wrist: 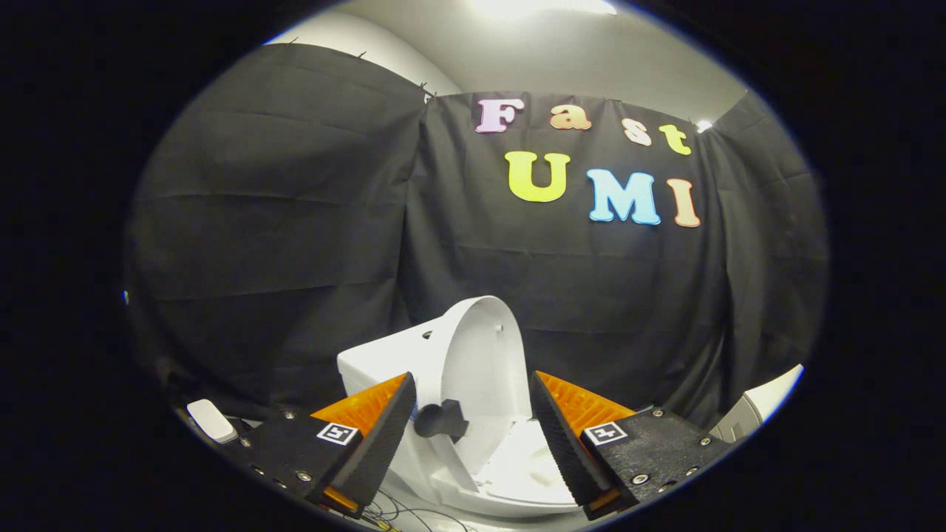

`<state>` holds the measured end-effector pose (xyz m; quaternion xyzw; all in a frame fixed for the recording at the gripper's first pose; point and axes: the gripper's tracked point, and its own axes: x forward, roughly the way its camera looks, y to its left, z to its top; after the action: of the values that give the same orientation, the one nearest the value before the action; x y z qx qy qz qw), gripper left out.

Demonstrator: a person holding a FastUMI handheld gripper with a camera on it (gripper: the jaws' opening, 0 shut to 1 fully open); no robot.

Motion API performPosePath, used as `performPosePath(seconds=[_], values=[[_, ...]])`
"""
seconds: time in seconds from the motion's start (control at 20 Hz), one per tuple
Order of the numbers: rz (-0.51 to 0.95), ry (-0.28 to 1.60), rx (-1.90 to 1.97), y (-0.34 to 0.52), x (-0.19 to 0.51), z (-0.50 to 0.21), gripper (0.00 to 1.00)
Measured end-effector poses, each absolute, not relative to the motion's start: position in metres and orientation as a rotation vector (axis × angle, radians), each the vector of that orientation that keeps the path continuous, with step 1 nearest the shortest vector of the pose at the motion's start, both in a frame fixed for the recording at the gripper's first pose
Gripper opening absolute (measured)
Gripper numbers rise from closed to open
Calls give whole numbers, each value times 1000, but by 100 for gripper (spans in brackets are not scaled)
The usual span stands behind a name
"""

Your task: Open the toilet lid.

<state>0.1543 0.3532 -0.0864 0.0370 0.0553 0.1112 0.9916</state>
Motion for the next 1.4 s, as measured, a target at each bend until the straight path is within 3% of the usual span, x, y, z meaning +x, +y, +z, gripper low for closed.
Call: performPosePath(seconds=[0.8, 1.4], values=[[124, -67, 66, 111, 126, -36, 95], [45, -33, 90, -15, 103, -50, 95]])
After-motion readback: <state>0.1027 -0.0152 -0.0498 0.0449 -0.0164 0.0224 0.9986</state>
